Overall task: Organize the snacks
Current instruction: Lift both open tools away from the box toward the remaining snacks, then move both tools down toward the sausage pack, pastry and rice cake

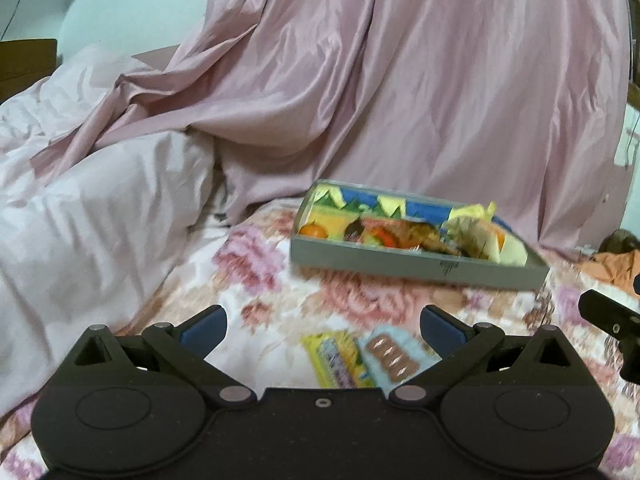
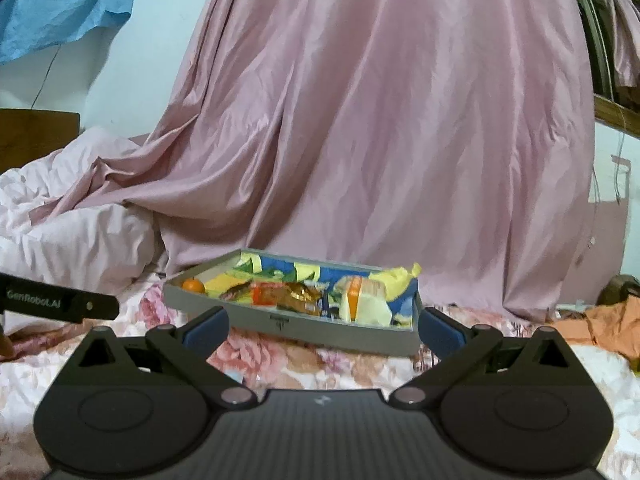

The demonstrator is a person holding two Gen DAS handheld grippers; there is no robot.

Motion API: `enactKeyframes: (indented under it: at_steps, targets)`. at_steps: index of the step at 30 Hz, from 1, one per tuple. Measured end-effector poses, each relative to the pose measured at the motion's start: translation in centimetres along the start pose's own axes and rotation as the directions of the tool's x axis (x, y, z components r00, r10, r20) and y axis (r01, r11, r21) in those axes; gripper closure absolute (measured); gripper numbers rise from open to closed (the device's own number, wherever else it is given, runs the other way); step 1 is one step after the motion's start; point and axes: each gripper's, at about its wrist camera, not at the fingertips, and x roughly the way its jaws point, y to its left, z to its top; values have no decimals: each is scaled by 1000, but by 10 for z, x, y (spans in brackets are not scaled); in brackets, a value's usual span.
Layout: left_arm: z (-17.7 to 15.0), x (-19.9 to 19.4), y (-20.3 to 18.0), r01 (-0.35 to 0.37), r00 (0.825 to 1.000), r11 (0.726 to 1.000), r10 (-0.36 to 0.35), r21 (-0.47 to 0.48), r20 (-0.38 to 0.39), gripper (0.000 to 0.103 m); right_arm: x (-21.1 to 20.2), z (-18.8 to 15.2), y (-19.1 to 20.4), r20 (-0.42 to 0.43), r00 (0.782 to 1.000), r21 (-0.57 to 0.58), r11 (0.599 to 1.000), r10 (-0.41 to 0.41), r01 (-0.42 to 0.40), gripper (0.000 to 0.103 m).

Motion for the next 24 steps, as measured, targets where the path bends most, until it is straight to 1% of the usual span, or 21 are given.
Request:
enactKeyframes:
  at_steps: [3,7,12,19,24]
  targets:
    - [-11,-5,6,-12,1000,1000,12,5,-25,1,-5,-10,5,-30,1000,16,1000,-1,2,0]
    - [-25,-7,15,-26,996,1000,27,10,-80,1,-10,-24,13,-80,997,36,999,5,-2,0]
    - [-42,-5,21,-28,990,999,30,16,-140,1,-11,-39,21,-154,988,59,998,14,-5,0]
    - [-54,5,19,-18,977,999,27,47,-213,1,-7,-54,30,-217,976,37,999,33,-25,0]
    - [-61,13,17,-17,971,998,31,63,-237,1,3,-66,32,-276,960,21,999,48,-43,0]
